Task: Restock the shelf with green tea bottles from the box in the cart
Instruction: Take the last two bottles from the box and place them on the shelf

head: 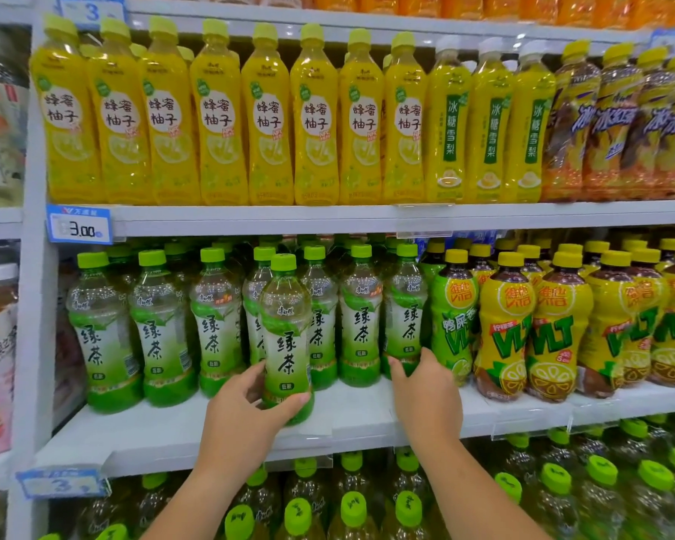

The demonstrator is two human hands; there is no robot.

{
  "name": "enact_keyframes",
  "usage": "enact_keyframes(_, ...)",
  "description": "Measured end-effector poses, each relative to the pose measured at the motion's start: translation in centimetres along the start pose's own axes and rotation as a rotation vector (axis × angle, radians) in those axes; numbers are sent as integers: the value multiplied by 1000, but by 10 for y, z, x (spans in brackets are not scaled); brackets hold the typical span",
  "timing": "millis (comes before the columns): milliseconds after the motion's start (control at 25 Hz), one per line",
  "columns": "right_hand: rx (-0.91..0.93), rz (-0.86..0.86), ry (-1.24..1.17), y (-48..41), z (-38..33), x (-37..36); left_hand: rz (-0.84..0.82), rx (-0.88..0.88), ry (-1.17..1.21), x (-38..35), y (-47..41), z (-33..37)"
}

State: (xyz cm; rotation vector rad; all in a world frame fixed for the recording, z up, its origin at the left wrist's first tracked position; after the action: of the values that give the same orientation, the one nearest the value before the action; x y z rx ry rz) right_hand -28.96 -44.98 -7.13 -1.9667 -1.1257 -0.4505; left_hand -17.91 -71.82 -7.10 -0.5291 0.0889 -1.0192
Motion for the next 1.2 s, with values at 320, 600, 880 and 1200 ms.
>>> enact_keyframes(320,-59,-28,-118,0,6,3,-14,51,41,-1,3,1)
enact_keyframes(600,199,-333,-574,45,-76,3,-108,161,-70,-2,-6,8)
enact_keyframes(880,366,-673,-624,99,-158,-27,-104,154,-81,53,20,16)
enact_keyframes(1200,449,-734,-745,167,-272,-62,186,138,-127,177,19,1)
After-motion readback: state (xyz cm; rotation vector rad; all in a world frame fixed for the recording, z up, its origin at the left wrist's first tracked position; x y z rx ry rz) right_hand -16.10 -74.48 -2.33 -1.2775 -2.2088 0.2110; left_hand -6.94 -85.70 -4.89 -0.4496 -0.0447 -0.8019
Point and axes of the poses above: each hand's wrist, its own y-axis away from the middle knuckle, its own x-axis out of the back of the hand, z = x × y, the point moved 9 cm from there along -y, towards the middle knuckle, and after that the axes turned 7 degrees about y, right-handed, at the moved point
